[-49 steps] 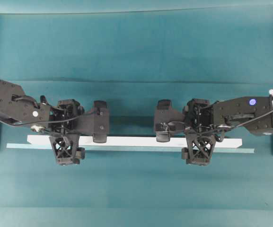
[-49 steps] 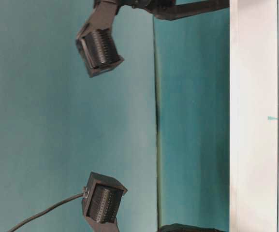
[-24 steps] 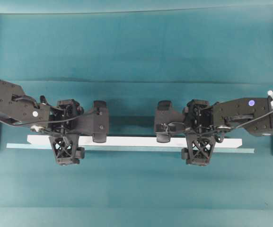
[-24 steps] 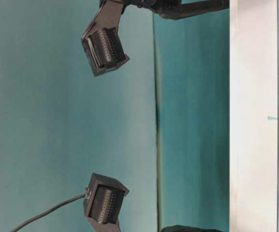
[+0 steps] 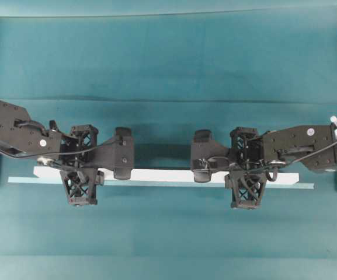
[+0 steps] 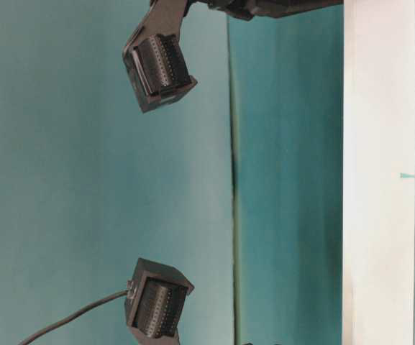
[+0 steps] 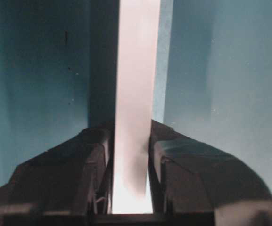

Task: Lift a wooden board with both hands.
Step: 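Lift the board slightly with both grippers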

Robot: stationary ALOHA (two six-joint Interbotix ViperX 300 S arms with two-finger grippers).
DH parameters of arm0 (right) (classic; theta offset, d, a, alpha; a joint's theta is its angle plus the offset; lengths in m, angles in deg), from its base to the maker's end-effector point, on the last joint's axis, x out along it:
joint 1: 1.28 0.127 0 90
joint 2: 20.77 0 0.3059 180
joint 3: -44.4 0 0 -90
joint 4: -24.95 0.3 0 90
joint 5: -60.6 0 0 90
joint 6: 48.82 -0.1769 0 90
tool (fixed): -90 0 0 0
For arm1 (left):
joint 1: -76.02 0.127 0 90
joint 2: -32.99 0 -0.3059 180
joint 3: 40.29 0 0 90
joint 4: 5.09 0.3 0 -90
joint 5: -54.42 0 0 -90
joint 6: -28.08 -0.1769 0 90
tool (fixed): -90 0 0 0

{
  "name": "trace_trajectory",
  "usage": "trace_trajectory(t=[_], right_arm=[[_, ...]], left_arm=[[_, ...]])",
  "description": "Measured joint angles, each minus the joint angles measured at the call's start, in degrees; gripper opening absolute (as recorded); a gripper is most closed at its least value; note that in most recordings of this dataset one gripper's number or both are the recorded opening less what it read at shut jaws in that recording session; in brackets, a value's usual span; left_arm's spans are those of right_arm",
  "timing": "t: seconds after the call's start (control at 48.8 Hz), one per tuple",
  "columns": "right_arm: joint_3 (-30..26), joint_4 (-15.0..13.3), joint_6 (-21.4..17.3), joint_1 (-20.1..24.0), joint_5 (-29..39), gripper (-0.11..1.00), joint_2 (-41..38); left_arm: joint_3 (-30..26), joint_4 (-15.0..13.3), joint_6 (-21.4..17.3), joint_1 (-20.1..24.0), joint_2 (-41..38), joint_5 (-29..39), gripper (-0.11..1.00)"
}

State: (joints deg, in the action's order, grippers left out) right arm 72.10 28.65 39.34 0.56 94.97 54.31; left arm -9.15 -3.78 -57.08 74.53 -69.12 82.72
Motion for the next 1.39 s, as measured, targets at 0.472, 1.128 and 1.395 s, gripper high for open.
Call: trace_trajectory(t=[0.472,1.128,1.395], right_arm=[[0.0,-0.1,-0.1,-0.3,0.1,0.21,-0.1],[-3.9,-0.3,0.0,-1.1,9.1,0.21,2.5],[-8.3,-0.4,-0.1,-2.6,17.3,0.21,6.2]], left_arm=[[0.0,-0.1,0.4,0.1,0.0,0.1,0.17],[-2.3,0.0,1.1,0.2,4.7,6.5,0.17],[-5.4,0.0,1.2,0.4,8.4,14.4,0.17]])
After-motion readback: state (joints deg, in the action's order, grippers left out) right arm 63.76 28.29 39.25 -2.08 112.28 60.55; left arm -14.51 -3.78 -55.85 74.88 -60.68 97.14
